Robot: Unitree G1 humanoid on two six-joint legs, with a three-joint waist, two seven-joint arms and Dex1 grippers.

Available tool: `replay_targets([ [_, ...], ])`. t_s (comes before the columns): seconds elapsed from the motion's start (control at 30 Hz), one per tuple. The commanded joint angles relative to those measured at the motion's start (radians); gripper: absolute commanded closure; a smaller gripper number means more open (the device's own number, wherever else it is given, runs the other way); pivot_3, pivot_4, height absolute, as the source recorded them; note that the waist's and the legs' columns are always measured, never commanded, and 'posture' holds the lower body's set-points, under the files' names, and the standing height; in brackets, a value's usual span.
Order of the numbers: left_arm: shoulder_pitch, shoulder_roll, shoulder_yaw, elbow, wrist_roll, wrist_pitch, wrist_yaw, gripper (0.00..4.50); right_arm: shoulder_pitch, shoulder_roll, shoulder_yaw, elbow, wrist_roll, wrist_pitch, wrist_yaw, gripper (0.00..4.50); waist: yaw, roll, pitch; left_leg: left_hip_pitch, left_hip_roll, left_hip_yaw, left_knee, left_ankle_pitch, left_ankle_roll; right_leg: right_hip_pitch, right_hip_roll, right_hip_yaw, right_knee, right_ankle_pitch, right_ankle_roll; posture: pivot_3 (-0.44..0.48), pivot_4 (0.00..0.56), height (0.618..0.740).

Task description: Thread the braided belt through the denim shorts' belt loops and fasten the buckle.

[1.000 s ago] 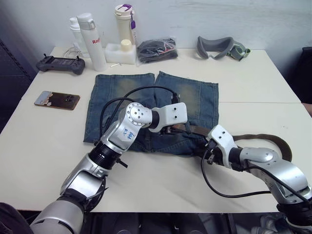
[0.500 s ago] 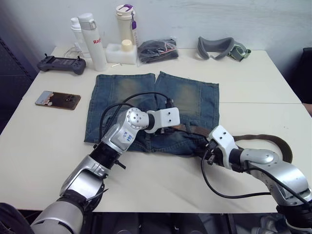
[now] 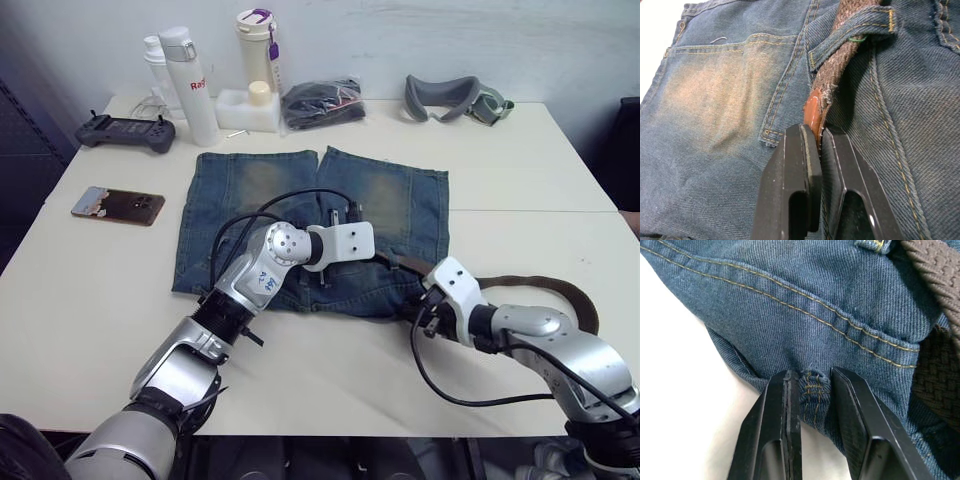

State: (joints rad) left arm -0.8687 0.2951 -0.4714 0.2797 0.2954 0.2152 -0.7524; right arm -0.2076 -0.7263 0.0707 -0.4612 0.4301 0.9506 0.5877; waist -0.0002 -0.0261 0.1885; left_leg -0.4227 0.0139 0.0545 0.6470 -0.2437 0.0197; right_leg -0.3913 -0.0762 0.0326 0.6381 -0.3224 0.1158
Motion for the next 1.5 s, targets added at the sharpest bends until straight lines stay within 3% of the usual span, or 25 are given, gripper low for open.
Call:
replay_targets([
  [0.03, -0.036, 0.032, 0.036, -0.118, -0.008, 0.04, -0.05, 4.4, 0.017, 0.018, 0.014, 0.056, -0.03, 0.055, -0.045, 3.26, -0.001, 0.0, 0.0, 0.0, 0.0, 0.0, 0.0, 0.0, 0.0, 0.0, 0.0, 0.0, 0.0, 0.0, 0.0, 0.0, 0.15, 0.735],
  [0.17, -0.086, 0.163, 0.07, -0.299, 0.02, 0.088, -0.143, 4.4, 0.014, 0.022, 0.017, 0.066, -0.033, 0.076, -0.05, 3.26, -0.005, 0.0, 0.0, 0.0, 0.001, 0.0, -0.001, -0.001, -0.001, -0.001, 0.0, 0.0, 0.0, 0.0, 0.0, 0.0, 0.15, 0.735],
  [0.27, -0.087, 0.207, 0.091, -0.394, -0.019, 0.182, -0.209, 4.4, 0.005, 0.022, 0.024, 0.086, -0.042, 0.074, -0.047, 3.26, -0.004, 0.0, -0.001, 0.0, 0.001, 0.0, -0.001, -0.001, -0.001, 0.0, 0.0, 0.0, 0.0, 0.0, -0.001, 0.0, 0.15, 0.735],
  [0.6, 0.006, 0.434, 0.159, -0.63, -0.091, 0.466, -0.39, 4.4, -0.039, 0.033, 0.061, 0.131, -0.043, 0.071, -0.032, 3.26, -0.015, -0.002, -0.005, 0.001, 0.001, -0.002, -0.002, -0.001, -0.001, 0.001, 0.0, 0.001, 0.0, -0.002, -0.003, 0.0, 0.15, 0.735],
  [0.9, 0.127, 0.505, 0.154, -0.786, -0.151, 0.643, -0.383, 4.4, -0.081, 0.02, 0.092, 0.174, -0.054, 0.05, -0.001, 3.26, -0.027, -0.007, -0.008, 0.002, 0.001, -0.007, -0.002, -0.002, -0.003, 0.004, -0.002, 0.002, -0.002, -0.003, -0.005, 0.0, 0.15, 0.735],
  [1.0, 0.197, 0.477, 0.137, -0.788, -0.166, 0.672, -0.34, 4.4, -0.101, 0.02, 0.09, 0.186, -0.05, 0.041, 0.016, 3.26, -0.028, -0.007, -0.008, 0.003, 0.001, -0.008, -0.003, -0.002, -0.004, 0.004, -0.002, 0.001, -0.002, -0.003, -0.006, 0.0, 0.15, 0.735],
  [1.27, 0.224, 0.435, 0.129, -0.715, -0.168, 0.591, -0.257, 1.47, -0.125, -0.014, 0.068, 0.166, -0.035, -0.039, 0.1, 3.26, -0.026, -0.006, -0.008, 0.002, 0.001, -0.009, -0.003, -0.002, -0.004, 0.005, -0.003, 0.001, -0.003, -0.003, -0.006, 0.0, 0.15, 0.735],
  [1.3, 0.221, 0.436, 0.15, -0.707, -0.179, 0.589, -0.251, 0.95, -0.124, -0.029, 0.056, 0.159, -0.027, -0.054, 0.124, 2.87, -0.026, -0.005, -0.008, 0.002, 0.001, -0.009, -0.004, -0.002, -0.004, 0.004, -0.003, 0.001, -0.003, -0.003, -0.006, 0.0, 0.15, 0.735],
  [1.33, 0.22, 0.435, 0.18, -0.696, -0.193, 0.589, -0.242, 0.65, -0.118, -0.052, 0.046, 0.145, -0.014, -0.064, 0.157, 2.74, -0.026, -0.004, -0.007, 0.001, 0.001, -0.009, -0.004, -0.002, -0.004, 0.003, -0.003, 0.001, -0.003, -0.003, -0.006, 0.0, 0.15, 0.735],
  [1.4, 0.22, 0.445, 0.226, -0.681, -0.218, 0.584, -0.235, 0.0, -0.109, -0.095, 0.035, 0.125, 0.004, -0.093, 0.219, 2.04, -0.023, -0.002, -0.005, -0.001, 0.001, -0.009, -0.005, -0.002, -0.004, 0.0, -0.003, 0.001, -0.003, -0.003, -0.006, 0.0, 0.15, 0.735],
  [1.5, 0.235, 0.461, 0.306, -0.663, -0.282, 0.584, -0.25, 0.0, -0.105, -0.157, 0.024, 0.095, 0.023, -0.152, 0.32, 0.68, -0.023, -0.001, -0.005, -0.001, 0.001, -0.009, -0.006, -0.002, -0.005, 0.0, -0.003, 0.0, -0.003, -0.003, -0.006, 0.0, 0.15, 0.735],
])
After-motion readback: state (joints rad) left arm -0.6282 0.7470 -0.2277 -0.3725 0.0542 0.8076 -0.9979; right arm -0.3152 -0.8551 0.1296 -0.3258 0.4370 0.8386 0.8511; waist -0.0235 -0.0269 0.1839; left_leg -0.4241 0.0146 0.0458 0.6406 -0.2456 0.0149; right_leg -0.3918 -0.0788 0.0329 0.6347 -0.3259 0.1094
